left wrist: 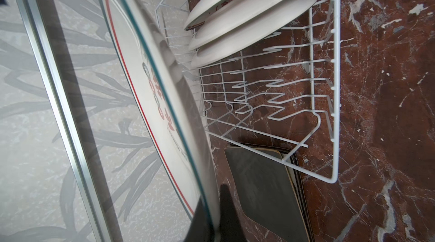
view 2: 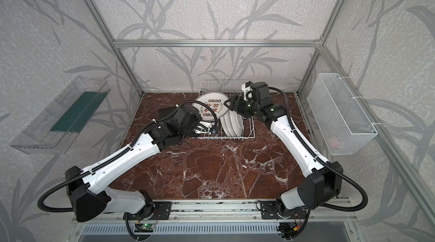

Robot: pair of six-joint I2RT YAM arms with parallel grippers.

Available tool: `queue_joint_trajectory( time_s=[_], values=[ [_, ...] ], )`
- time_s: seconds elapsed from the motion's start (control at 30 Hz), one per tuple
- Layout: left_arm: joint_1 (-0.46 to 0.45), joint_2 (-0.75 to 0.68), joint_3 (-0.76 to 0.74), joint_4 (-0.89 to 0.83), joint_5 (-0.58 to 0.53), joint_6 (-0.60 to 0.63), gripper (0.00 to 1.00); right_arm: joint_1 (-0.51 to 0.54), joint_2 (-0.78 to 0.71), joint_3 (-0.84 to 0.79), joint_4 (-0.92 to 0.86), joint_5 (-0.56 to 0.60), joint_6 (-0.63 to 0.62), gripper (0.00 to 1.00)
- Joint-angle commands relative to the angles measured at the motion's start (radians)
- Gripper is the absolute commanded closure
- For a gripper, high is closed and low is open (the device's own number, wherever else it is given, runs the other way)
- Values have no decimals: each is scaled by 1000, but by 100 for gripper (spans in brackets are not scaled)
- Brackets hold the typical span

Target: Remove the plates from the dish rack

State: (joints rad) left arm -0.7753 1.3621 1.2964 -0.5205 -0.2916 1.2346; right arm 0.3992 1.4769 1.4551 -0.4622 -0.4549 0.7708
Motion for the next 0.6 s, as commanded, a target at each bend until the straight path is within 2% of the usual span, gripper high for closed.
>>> queue_joint_trajectory(
  time_s=[0.0,0.37,0.57],
  values=[
    [-11,-26,11,92,-14,40,100,6,34,42,-28,10,-3,39],
    [-22,-25,-9,122,-15,24,100,27,77,54,-29,-2,-2,70],
    [-24,-20,-23,143,-34,19,100,26,81,42,1,-38,20,82]
  ],
)
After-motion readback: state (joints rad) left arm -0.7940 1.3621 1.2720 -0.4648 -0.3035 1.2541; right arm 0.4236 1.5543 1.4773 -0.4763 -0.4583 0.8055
